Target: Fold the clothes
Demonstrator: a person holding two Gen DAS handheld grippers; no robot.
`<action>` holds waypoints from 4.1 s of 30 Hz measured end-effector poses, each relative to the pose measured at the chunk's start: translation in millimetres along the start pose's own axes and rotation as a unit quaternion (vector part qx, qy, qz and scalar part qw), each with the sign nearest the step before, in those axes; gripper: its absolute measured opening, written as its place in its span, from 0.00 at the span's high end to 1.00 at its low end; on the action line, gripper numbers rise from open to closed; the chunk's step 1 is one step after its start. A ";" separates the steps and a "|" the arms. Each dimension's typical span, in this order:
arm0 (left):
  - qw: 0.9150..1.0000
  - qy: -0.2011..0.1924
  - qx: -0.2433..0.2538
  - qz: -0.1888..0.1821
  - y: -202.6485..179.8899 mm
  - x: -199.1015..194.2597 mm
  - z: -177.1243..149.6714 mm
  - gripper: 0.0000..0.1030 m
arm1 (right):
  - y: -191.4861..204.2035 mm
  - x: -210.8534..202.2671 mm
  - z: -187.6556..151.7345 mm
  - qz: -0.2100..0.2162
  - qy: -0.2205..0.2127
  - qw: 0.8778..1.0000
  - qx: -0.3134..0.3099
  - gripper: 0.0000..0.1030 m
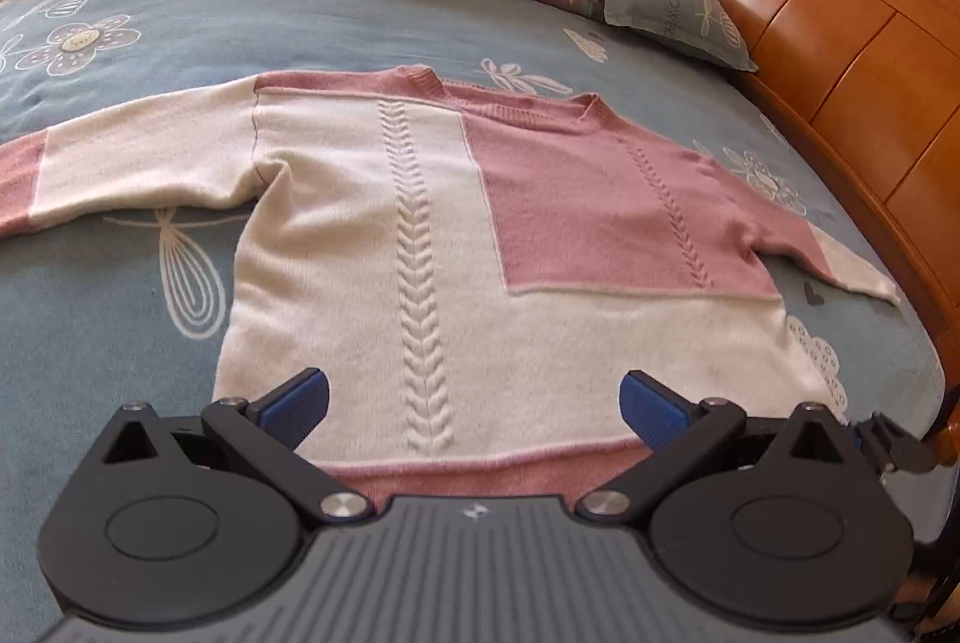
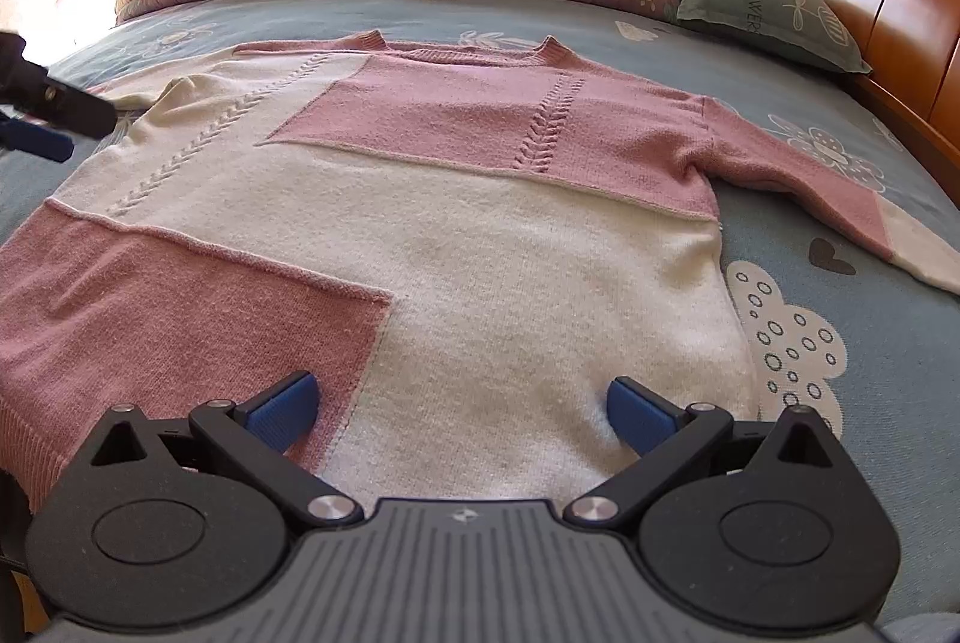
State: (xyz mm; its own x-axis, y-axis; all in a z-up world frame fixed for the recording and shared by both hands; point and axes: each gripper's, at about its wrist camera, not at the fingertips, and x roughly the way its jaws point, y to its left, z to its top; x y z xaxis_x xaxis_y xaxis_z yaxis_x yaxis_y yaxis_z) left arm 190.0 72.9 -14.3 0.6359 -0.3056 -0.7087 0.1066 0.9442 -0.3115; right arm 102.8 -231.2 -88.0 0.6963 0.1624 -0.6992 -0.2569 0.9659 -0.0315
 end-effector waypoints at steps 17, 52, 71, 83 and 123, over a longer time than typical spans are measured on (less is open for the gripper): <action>0.987 -0.025 -0.158 0.009 71.6 113.5 71.1 0.01 | -0.5 0.1 -0.4 0.005 0.000 1.000 -0.010 0.00; 0.998 0.043 -0.050 0.010 5.4 27.5 8.5 0.01 | 0.9 1.3 -2.1 0.001 -0.014 1.000 -0.007 0.00; 0.988 0.031 0.122 0.094 -54.6 -15.7 -137.3 0.01 | 1.0 0.1 -4.3 -0.001 -0.022 1.000 -0.006 0.00; 0.988 0.019 0.123 0.091 -60.8 -15.1 -147.0 0.01 | 1.3 -0.2 -4.4 -0.002 -0.022 1.000 -0.007 0.00; 0.999 -0.010 -0.046 0.017 -5.9 -0.2 -73.0 0.01 | 3.9 -0.2 -2.4 -0.009 -0.018 1.000 -0.010 0.00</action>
State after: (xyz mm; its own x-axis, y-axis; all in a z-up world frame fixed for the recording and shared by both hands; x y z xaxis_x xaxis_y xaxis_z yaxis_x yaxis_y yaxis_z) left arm 133.4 58.4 -58.5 0.6526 -0.2706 -0.7077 0.0155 0.9386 -0.3446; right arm 100.1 -228.0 -89.7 0.7246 0.1520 -0.6722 -0.2564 0.9648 -0.0582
